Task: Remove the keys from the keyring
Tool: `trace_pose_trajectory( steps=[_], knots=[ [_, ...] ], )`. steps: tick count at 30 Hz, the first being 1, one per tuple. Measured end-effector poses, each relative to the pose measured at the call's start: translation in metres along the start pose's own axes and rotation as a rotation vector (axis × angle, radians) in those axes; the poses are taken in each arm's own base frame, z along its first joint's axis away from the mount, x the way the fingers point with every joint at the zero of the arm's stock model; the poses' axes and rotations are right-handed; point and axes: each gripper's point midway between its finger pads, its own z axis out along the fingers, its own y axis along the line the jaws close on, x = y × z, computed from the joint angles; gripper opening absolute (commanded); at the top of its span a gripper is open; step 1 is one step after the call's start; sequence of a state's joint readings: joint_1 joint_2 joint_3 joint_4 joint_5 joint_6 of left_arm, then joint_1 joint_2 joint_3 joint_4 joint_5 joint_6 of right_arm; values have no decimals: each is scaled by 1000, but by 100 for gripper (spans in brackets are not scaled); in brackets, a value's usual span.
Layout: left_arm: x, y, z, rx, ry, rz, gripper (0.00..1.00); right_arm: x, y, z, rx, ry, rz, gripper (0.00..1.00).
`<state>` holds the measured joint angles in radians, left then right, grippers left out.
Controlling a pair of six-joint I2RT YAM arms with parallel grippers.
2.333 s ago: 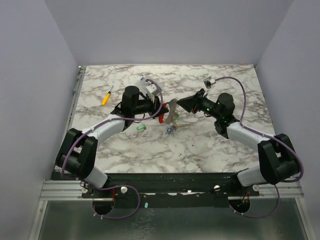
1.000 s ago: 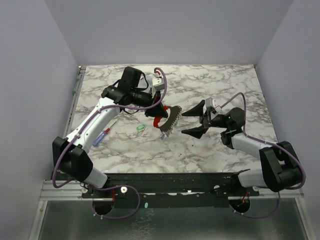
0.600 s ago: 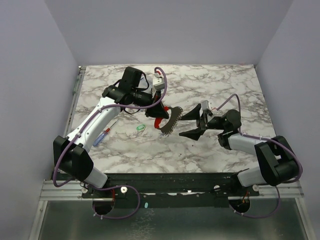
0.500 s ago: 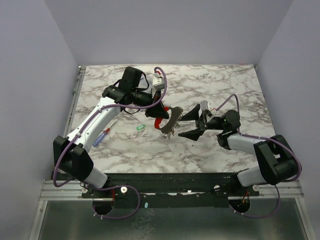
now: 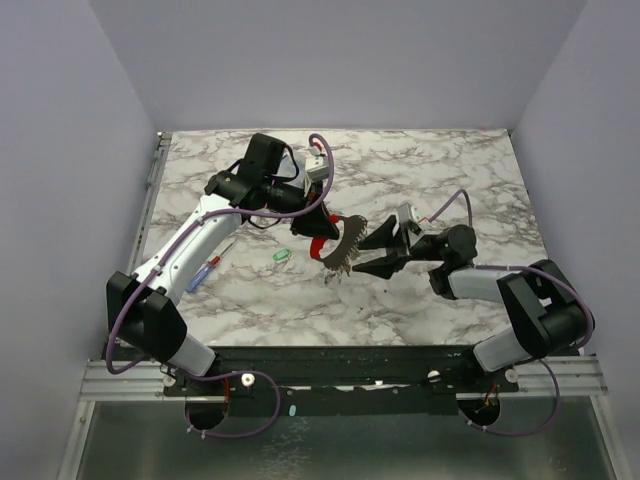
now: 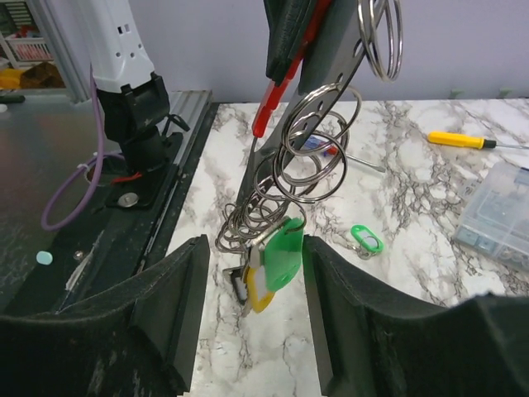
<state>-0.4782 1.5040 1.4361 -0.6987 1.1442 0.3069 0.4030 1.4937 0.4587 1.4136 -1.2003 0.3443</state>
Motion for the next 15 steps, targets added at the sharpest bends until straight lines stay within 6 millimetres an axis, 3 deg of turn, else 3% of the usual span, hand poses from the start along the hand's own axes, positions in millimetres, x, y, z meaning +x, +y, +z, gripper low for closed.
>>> trace_pose_trajectory(
  steps=[9,15],
  knots=[
    [-1,-2,0,12,-4,0,0,2,1,1,-5,-5,21,43],
    [-1,-3,0,15,-5,0,0,1,1,1,-6,-8,19,26]
  ],
)
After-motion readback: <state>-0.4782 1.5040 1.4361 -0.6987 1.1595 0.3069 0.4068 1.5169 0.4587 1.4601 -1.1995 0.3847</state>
